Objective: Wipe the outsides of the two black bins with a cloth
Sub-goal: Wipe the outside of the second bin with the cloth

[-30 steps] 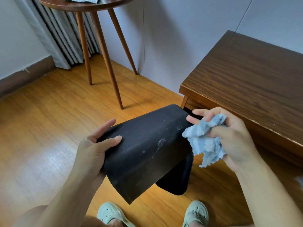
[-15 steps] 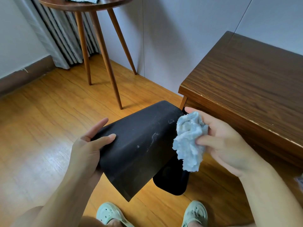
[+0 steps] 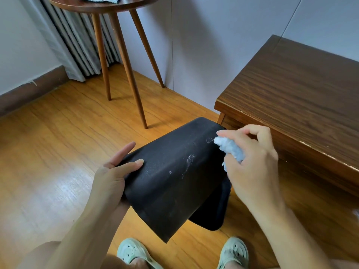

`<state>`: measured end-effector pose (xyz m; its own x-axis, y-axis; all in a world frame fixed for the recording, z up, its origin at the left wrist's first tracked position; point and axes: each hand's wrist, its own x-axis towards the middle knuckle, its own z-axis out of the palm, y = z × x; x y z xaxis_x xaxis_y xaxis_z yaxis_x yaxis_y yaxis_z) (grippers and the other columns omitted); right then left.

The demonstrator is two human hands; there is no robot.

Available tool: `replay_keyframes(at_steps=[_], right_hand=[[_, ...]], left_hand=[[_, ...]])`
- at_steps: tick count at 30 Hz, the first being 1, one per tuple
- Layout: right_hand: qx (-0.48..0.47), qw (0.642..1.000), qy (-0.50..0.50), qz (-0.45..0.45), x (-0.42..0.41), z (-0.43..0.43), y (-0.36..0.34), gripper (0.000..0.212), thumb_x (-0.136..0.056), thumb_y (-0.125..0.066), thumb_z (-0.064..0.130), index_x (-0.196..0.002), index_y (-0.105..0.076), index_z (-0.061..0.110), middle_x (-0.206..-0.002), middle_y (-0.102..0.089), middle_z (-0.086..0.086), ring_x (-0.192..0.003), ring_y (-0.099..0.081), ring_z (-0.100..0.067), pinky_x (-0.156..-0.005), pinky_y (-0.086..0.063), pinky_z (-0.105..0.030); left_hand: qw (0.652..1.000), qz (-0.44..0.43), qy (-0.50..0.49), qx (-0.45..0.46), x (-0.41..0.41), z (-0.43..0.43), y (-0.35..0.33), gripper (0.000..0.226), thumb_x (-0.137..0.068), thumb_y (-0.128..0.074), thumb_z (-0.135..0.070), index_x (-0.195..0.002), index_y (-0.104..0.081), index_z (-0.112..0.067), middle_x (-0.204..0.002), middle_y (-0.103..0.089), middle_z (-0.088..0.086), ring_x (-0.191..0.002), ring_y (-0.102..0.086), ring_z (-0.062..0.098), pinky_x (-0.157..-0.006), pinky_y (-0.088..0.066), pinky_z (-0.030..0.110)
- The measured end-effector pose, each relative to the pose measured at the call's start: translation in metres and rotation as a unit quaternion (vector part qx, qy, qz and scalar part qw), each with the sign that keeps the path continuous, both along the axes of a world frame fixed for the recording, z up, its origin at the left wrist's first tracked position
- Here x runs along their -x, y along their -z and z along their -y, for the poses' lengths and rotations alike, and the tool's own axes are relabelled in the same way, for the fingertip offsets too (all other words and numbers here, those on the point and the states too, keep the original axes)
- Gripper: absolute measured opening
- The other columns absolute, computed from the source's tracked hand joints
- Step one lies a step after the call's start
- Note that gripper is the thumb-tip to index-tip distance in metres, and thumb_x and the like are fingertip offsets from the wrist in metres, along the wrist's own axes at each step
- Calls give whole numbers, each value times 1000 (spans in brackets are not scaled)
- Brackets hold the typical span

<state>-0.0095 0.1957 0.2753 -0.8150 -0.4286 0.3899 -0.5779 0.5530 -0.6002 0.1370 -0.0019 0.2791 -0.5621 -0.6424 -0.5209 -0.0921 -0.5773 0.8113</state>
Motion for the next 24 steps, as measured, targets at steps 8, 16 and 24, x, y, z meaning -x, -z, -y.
replay_keyframes(at_steps=[8, 16, 24], right_hand=[[-2, 997, -48, -55, -19, 19, 16, 38, -100, -53, 34, -127, -65, 12, -117, -56, -6, -91, -58, -11, -63, -52, -10], [32, 983, -168, -61, -52, 21, 24, 25, -89, -74, 25, -110, -71, 11, -111, -68, -1, -101, -63, -11, -79, -57, -20], [121, 989, -84, -10, -26, 0, 1, 18, -88, -76, 17, -105, -72, 12, -102, -70, 4, -92, -67, -3, -72, -51, -9]], left_hand=[[1000, -5, 4, -28, 0, -5, 2, 49, -84, -66, 2, -117, -76, -33, -117, -73, 5, -96, -73, 29, -54, -59, 26], [1000, -9, -7, -19, 2, -2, 1, 53, -84, -67, 3, -120, -74, -35, -121, -70, 7, -99, -73, 30, -57, -60, 29], [999, -24, -16, -16, 2, 3, 0, 50, -84, -67, 3, -118, -75, -32, -117, -74, 3, -91, -76, 24, -61, -61, 28]])
